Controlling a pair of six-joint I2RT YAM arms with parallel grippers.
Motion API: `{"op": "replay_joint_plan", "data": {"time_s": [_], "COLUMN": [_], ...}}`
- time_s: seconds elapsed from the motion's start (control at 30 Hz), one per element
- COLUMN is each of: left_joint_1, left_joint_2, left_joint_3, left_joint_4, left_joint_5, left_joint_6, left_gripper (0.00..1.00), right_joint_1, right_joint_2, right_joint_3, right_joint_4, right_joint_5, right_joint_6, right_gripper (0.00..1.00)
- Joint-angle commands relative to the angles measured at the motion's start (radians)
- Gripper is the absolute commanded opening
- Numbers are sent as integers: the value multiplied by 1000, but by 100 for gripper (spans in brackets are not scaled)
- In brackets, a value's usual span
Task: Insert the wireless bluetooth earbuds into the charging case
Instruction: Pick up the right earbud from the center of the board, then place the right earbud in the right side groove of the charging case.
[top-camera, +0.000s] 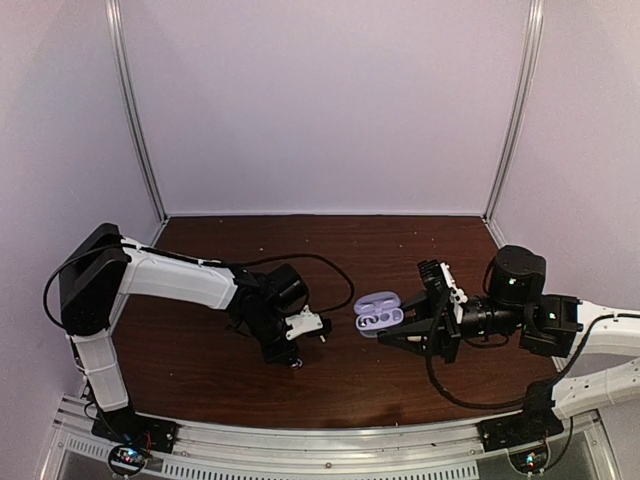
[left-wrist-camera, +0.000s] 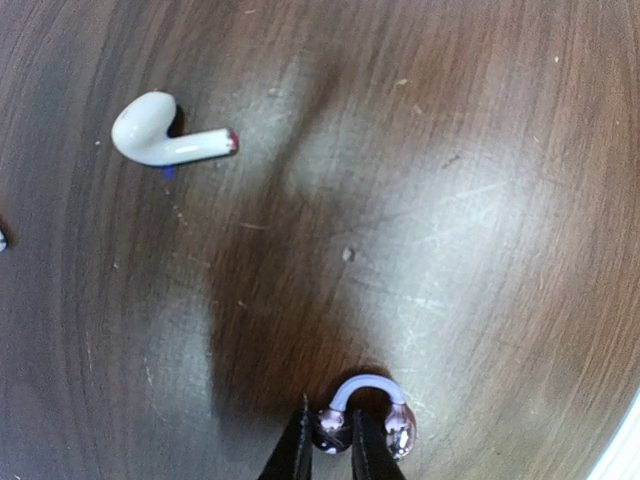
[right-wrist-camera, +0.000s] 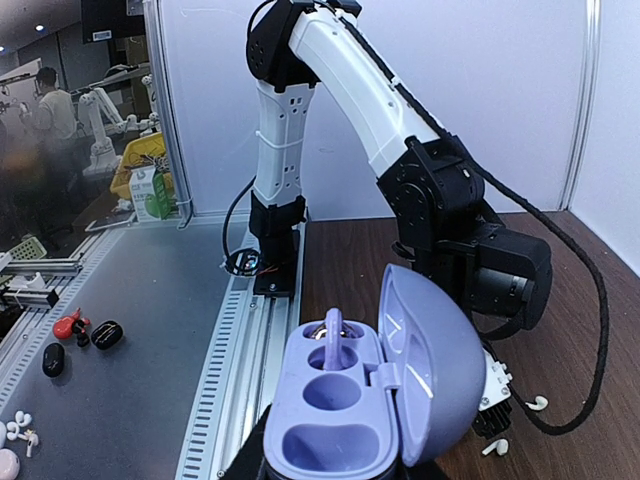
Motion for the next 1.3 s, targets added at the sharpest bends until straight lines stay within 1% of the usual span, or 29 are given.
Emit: {"op": "replay_joint_plan", "data": {"time_s": [0.0,0.1,0.13,0.2,0.33,0.47,0.57,0.63,0.67,0.8,0.97,1.1,1.27], "left_joint_1": [8,45,57,78,90,88,50,16,-4,-89,-164,-184,-206], "left_joint_2": [-3,-69,-99,-168,-333,-441,-504,-539,-548,-558,-546,-523,-472], "left_joint_3": [-21,-49,-59,-75,-76,-8,40,63,78,119,148,147,167], "left_joint_4": [19,73,98,148,258,279,285,293,295,300,303,305,308], "left_joint_5": [-38,-16,-10,-18,-47,-76,-123,-157,-201,-298,-385,-382,-380], "left_joint_6": [-36,-92,-110,-169,-305,-416,-473,-499,-510,-548,-597,-620,-624], "left_gripper": [10,1,0,0,0,0,0,0,0,0,0,0,0], "right_joint_1": [3,4,3,3,4,4,4,5,5,5,11,15,37], "right_joint_2": [-17,-28,-30,-37,-26,47,111,160,188,319,412,445,482], "right_joint_3": [-4,-16,-23,-37,-60,-74,-90,-99,-92,-31,20,41,82], "right_joint_4": [6,21,28,54,137,253,370,479,510,587,631,647,616], "right_joint_5": [25,69,87,181,359,432,457,479,486,489,538,575,635], "right_joint_6": [15,18,18,55,63,48,32,17,-1,-9,-20,-40,-64], "right_gripper": [0,0,0,0,0,0,0,0,0,0,0,0,0]}}
